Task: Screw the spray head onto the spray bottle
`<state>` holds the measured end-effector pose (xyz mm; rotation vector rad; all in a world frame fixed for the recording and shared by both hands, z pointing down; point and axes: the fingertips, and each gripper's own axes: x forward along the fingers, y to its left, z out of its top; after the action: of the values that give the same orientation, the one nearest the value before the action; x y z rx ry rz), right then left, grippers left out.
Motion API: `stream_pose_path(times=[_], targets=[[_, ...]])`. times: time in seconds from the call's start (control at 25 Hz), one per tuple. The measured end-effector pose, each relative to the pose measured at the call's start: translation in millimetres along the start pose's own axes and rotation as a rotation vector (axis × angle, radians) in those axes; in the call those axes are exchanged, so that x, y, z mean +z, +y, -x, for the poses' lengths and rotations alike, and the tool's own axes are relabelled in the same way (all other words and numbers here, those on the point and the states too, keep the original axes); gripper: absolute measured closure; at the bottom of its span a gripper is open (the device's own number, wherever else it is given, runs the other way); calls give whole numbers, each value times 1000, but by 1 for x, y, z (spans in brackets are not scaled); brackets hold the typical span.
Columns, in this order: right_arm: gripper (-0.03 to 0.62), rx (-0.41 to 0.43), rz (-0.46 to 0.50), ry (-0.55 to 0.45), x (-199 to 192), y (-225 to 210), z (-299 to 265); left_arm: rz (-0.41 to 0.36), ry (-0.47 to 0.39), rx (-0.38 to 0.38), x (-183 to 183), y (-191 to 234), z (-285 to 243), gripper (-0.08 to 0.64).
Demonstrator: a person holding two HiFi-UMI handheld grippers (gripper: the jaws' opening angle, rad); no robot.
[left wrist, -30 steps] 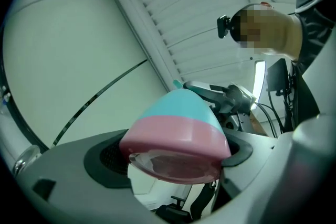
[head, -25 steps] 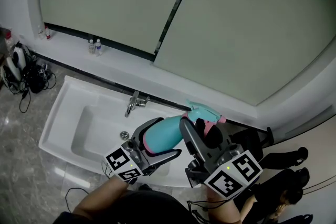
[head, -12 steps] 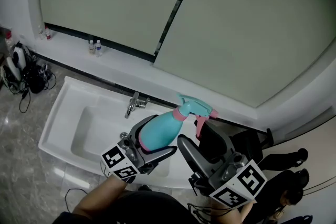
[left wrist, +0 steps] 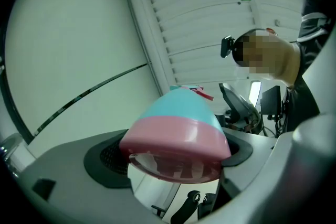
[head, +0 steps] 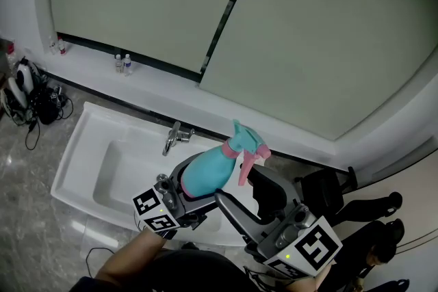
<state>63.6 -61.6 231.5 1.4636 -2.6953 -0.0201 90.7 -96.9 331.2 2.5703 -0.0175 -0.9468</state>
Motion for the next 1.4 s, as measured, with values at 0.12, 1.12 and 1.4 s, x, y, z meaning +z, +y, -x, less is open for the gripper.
stream_pose_path(times=[0.12, 1.12, 1.4], targets=[[364, 134, -81, -29, 5, 8, 9, 52, -27, -46, 8, -3, 0, 90], [371, 1033, -225, -383, 48, 38, 40, 471, 65, -579, -14, -109, 5, 89], [443, 893, -121, -314, 35, 31, 27, 433, 74, -516, -17, -88, 8, 91]])
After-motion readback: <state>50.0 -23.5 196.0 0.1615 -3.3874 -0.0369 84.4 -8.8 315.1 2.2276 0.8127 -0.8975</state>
